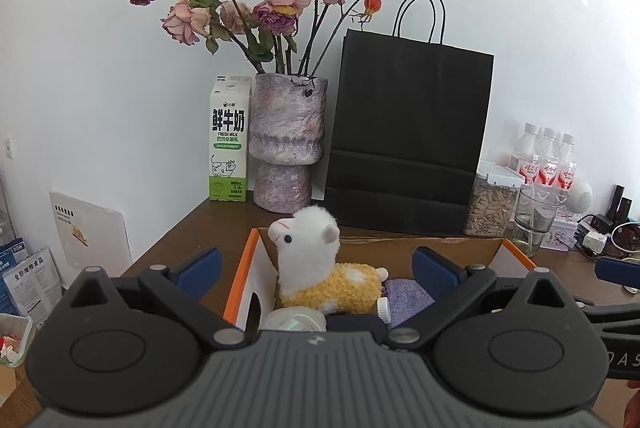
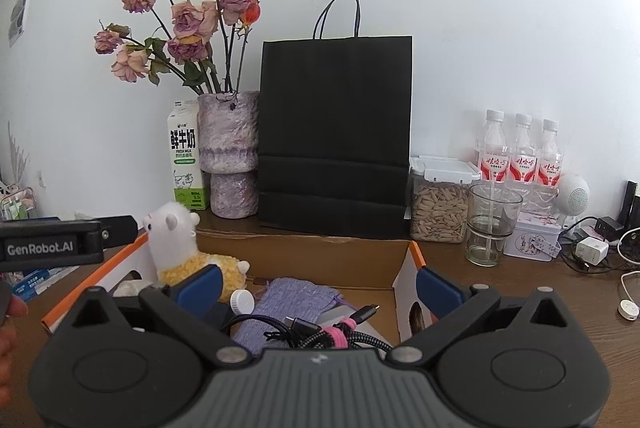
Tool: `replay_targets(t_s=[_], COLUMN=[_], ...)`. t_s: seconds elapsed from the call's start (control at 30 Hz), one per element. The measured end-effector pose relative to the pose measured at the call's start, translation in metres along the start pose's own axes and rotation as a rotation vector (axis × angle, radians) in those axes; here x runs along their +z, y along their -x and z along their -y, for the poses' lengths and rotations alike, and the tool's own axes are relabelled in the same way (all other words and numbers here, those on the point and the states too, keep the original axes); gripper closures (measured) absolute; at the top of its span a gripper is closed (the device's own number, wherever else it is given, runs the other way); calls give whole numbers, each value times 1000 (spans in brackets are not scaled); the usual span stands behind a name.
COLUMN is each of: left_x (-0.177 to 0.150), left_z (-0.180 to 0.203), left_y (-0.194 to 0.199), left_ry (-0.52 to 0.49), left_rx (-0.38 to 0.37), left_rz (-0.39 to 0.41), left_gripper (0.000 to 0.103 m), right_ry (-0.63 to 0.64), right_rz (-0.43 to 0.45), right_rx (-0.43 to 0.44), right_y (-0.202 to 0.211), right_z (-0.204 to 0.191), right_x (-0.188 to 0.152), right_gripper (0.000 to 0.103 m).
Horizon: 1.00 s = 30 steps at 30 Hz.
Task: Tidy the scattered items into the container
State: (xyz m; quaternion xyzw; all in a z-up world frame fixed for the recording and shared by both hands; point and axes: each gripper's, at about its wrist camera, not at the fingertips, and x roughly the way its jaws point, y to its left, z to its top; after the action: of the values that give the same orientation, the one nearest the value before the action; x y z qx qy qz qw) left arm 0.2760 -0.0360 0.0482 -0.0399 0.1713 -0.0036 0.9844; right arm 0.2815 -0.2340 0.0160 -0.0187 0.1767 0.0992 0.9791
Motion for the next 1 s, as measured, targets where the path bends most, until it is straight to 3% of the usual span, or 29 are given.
replay_targets(t_s=[0.47,1.0], left_x=[-11,-49], left_z=[-5,-12], left_y=[71,164], left_ry=[-14,-26], left_rx=[-53,-102], left_rz=[-1,-37], left_gripper=[0,0], right_ry=[8,-52], right_rz=[-27,-57], right_rx=[-1,26], right_y=[62,154], right_z=[-12,-20], right_x=[-17,-59], right_gripper=[0,0])
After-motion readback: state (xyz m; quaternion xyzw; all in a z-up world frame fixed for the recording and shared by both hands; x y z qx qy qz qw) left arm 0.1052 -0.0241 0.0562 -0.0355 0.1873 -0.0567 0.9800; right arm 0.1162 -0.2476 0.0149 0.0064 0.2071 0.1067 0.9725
